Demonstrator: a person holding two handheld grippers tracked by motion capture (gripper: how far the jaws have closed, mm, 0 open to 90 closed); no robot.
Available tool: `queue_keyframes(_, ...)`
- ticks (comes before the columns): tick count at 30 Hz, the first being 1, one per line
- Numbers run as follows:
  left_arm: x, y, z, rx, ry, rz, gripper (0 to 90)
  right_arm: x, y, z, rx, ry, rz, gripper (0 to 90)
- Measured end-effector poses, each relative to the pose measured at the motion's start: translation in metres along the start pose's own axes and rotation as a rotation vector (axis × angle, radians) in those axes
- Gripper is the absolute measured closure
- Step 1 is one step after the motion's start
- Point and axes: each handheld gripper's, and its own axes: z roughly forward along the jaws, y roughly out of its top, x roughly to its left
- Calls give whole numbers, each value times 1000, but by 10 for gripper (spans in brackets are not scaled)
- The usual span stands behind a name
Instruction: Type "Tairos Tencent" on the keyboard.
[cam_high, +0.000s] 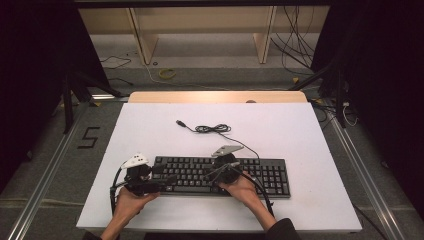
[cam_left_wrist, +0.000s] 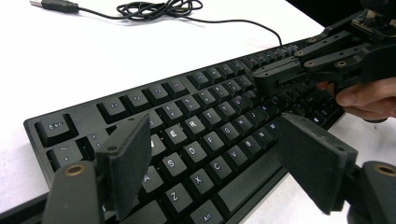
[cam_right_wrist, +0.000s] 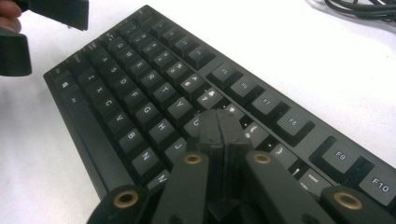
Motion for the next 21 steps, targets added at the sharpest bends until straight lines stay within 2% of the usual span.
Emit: queue_keyframes(21, 0, 0, 0, 5, -1, 2, 262, -2, -1, 8, 12, -11, 6, 900)
